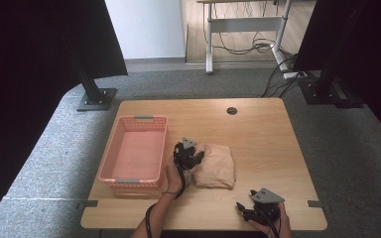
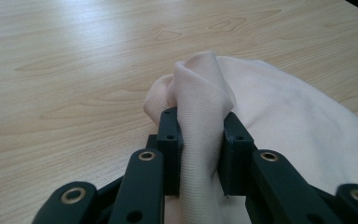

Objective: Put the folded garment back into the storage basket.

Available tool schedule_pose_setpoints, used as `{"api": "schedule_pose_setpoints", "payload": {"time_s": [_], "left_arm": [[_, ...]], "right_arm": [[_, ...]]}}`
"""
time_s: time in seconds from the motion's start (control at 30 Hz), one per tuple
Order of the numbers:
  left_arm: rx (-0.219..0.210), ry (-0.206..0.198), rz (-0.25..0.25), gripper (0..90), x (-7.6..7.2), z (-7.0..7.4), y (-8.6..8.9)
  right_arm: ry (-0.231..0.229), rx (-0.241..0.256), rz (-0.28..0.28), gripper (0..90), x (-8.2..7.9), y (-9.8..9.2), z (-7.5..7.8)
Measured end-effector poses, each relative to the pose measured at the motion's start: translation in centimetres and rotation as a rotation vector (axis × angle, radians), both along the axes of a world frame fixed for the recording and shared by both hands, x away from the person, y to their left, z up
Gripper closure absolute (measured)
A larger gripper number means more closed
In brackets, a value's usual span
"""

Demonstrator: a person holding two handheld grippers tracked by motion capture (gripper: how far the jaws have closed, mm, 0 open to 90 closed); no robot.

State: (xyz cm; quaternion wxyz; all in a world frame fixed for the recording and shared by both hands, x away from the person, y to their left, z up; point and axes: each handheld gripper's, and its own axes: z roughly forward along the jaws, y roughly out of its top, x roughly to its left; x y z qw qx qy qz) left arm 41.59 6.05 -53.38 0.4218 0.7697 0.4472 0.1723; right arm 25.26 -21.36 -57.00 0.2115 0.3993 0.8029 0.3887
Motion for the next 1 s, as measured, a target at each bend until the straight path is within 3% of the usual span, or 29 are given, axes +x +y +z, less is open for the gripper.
{"api": "schedule_pose_setpoints", "payload": {"time_s": [0.23, 1.0], "left_arm": [[-0.004, 0.002, 0.0, 73.1, 0.1, 0.0, -0.2], [0.002, -0.024, -0.008, 73.2, 0.1, 0.2, -0.6]], "right_arm": [[-0.046, -0.012, -0.009, 28.8, -0.2, 0.4, 0.6], [-0.014, 0.007, -0.03, 30.3, 1.6, 2.6, 0.9]]}}
